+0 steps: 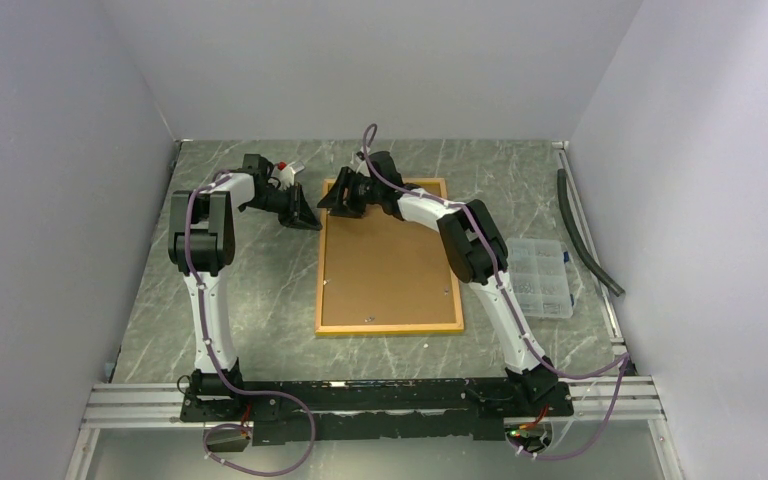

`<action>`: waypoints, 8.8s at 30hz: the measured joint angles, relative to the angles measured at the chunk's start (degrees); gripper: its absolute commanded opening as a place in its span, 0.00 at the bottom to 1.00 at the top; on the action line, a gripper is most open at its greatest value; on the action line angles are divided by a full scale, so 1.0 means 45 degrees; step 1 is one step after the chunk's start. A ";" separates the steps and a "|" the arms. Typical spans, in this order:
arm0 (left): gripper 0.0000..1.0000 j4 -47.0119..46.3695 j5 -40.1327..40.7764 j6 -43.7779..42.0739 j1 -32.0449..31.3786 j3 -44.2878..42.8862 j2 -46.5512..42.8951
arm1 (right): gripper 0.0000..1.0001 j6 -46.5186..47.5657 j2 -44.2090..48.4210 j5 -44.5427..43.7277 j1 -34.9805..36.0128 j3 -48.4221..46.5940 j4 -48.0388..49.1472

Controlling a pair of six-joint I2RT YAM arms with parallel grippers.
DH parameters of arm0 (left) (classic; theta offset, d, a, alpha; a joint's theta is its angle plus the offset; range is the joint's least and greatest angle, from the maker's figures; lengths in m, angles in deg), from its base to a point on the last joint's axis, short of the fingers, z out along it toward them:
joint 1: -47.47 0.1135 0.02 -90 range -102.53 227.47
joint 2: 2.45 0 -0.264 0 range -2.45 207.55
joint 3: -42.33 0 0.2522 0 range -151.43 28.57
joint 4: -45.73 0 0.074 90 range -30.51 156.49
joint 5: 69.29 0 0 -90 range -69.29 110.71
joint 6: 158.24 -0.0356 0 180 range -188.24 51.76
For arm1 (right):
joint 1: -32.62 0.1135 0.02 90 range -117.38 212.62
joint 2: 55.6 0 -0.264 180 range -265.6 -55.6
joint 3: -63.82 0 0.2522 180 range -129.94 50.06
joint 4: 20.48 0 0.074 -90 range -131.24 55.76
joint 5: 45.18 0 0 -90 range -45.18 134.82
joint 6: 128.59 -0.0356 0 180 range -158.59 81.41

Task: Put the photo into the frame
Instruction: Install the photo frame at the center of the board, then adjust the photo frame at the center of the board, then install the photo frame at the center of the board.

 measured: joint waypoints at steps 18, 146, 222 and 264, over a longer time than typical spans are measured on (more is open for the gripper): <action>0.15 0.0136 0.0015 -0.0471 0.0223 0.0204 -0.0194 | 0.70 -0.0840 -0.0461 0.0763 -0.0049 -0.0495 0.0389; 0.38 0.3842 0.1821 -0.4750 0.1885 0.3128 -0.2880 | 0.80 0.1336 0.9194 -0.4668 -0.0010 0.7781 -0.4119; 0.06 0.2220 -0.1107 -0.2307 0.0568 0.5299 -0.2365 | 0.61 -0.0442 0.2599 -0.2754 0.2361 0.2822 -0.1622; 0.27 0.2982 0.3507 -0.4643 -0.1394 0.6538 -0.5022 | 1.00 0.2239 0.9811 -0.5809 -0.5814 0.8553 -0.4206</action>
